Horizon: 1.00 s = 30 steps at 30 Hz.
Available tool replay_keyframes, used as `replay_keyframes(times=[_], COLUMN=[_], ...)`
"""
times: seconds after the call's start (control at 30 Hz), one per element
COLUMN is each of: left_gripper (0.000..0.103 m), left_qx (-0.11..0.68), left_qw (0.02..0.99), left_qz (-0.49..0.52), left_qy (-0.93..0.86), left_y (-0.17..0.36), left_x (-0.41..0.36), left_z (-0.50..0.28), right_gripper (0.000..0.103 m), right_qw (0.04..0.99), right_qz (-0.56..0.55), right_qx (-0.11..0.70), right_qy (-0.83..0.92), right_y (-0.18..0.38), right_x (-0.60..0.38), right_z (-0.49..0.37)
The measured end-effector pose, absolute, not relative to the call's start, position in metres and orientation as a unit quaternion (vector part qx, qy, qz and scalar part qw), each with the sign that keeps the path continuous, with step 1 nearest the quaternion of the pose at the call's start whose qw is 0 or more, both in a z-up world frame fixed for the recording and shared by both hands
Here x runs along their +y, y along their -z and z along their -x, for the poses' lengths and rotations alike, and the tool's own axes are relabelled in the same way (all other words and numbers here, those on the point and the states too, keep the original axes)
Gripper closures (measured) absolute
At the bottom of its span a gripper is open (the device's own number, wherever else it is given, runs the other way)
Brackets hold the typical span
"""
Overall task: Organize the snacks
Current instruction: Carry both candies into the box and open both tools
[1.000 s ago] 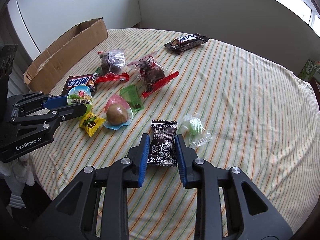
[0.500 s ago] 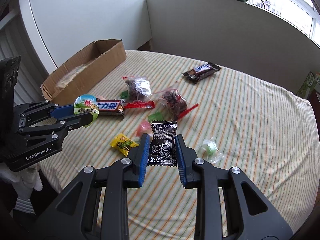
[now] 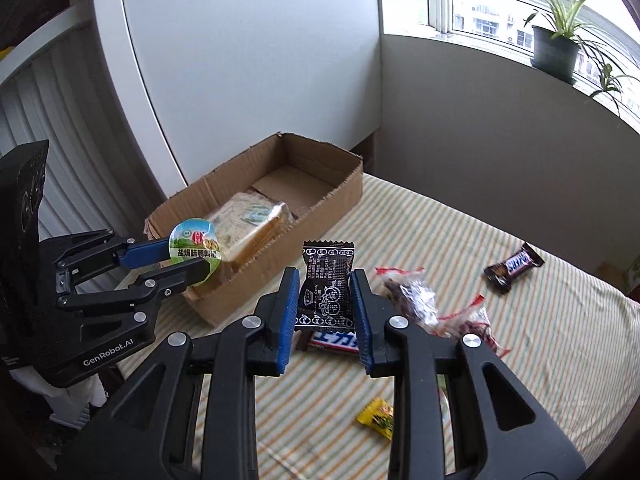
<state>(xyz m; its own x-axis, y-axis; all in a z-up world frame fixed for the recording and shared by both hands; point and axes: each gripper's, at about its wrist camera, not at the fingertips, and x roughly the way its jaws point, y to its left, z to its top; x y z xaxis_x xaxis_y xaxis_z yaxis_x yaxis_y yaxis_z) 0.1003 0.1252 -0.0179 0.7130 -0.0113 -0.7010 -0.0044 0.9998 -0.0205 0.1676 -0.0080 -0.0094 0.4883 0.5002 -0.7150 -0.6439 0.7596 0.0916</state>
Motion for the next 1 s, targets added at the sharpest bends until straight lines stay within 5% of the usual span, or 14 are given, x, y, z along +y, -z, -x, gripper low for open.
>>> replay_keyframes(times=[0.57,0.63,0.7,1.0], left_gripper=[0.076,0.073,0.072,0.072], left_qx=[0.384,0.386,0.388,0.374], left_qw=[0.921,0.92,0.919,0.925], left_qz=[0.027,0.025,0.024,0.031], left_qy=[-0.058,-0.062,-0.067,-0.066], left_y=[0.027,0.028,0.029,0.016], left_x=[0.196,0.197,0.197,0.191], left_z=[-0.125,-0.126,-0.127,-0.114], right_gripper=[0.076,0.072,0.057,0.055], right_qw=[0.84,0.841,0.842,0.858], right_qz=[0.112,0.115,0.109,0.094], right_qx=[0.397,0.397,0.398,0.381], right_qy=[-0.352,-0.348,-0.348,-0.331], right_y=[0.027,0.031,0.031,0.006], right_x=[0.092,0.097,0.098,0.059], right_z=[-0.229,-0.23,-0.231,-0.218])
